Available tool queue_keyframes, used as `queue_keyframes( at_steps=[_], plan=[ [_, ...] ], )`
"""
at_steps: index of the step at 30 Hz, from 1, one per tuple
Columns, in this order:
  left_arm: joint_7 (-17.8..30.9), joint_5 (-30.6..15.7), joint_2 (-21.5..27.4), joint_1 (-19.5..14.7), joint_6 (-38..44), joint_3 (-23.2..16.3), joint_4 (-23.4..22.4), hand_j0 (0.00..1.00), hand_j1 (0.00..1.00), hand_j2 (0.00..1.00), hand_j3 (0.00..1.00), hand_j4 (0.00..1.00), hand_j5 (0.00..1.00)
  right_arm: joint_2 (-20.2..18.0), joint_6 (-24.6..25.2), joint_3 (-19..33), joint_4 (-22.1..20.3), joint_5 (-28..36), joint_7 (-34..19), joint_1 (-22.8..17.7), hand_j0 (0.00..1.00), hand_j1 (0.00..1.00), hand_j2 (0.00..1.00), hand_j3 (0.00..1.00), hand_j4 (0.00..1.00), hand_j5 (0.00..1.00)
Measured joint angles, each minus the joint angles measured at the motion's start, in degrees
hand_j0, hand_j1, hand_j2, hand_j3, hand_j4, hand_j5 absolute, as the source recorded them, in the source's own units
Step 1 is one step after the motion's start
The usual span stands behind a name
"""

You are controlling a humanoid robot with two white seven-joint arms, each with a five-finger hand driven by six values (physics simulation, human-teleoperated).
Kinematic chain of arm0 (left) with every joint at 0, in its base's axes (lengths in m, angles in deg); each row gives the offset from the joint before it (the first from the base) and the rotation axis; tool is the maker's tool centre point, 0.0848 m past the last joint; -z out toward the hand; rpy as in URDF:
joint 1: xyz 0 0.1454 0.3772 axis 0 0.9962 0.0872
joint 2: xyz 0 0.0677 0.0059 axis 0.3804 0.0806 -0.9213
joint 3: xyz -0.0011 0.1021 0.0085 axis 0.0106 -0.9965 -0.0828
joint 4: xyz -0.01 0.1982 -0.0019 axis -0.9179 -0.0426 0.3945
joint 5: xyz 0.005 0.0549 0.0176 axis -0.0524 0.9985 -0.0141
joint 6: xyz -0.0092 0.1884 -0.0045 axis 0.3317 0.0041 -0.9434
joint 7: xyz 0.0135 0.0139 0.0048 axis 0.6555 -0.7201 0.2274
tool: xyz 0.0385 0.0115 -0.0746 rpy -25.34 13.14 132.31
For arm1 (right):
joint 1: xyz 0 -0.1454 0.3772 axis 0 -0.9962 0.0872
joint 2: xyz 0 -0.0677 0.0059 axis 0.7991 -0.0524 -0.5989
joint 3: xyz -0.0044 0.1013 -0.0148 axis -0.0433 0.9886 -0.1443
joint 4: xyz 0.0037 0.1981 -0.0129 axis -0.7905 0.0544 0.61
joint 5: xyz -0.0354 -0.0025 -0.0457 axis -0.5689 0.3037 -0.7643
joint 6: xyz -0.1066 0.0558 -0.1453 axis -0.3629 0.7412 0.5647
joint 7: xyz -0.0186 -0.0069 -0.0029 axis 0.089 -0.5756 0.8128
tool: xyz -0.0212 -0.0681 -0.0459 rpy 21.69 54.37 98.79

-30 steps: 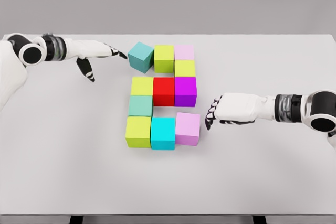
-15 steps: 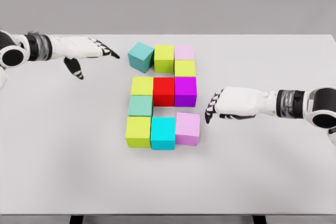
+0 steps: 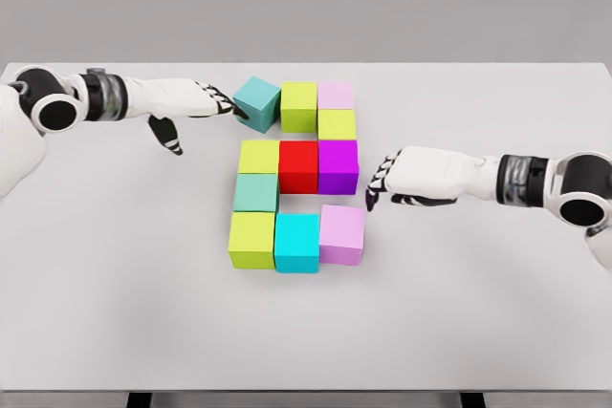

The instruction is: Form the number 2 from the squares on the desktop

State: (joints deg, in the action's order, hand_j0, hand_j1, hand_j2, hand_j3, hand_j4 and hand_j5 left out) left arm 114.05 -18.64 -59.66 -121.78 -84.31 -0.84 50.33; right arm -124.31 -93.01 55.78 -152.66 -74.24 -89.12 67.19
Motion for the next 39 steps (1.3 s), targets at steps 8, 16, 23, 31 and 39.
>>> queue_keyframes(
  at_steps=[8,16,23,31,39],
  plan=[
    [0.0,0.0,-1.0,0.6,0.0,0.0,0.1,1.0,1.0,1.0,1.0,1.0,1.0,1.8,0.0,1.0,1.9,-0.1,0.0,0.1,0.54,0.54,0.54,0.54,0.54,0.54],
    [0.0,0.0,-1.2,1.1,0.0,-0.1,0.7,1.0,1.0,1.0,1.0,1.0,1.0,2.7,0.0,1.2,2.2,-0.1,0.0,0.0,0.63,0.63,0.63,0.63,0.63,0.63],
    [0.0,0.0,-2.3,1.2,0.0,-0.3,1.4,1.0,1.0,1.0,1.0,1.0,1.0,2.7,0.0,1.2,2.1,0.0,0.0,-0.1,0.63,0.63,0.63,0.63,0.63,0.63],
    [0.0,0.0,-3.1,1.3,0.0,-0.8,1.5,1.0,1.0,1.0,1.0,1.0,1.0,2.5,0.0,1.0,1.9,-0.1,0.0,-0.1,0.56,0.56,0.56,0.56,0.56,0.56],
    [0.0,-1.4,-3.2,1.3,0.0,-1.0,2.3,1.0,1.0,1.0,1.0,1.0,1.0,1.8,0.0,0.7,0.5,-0.2,0.0,-0.6,0.56,0.56,0.56,0.56,0.56,0.56]
  ],
)
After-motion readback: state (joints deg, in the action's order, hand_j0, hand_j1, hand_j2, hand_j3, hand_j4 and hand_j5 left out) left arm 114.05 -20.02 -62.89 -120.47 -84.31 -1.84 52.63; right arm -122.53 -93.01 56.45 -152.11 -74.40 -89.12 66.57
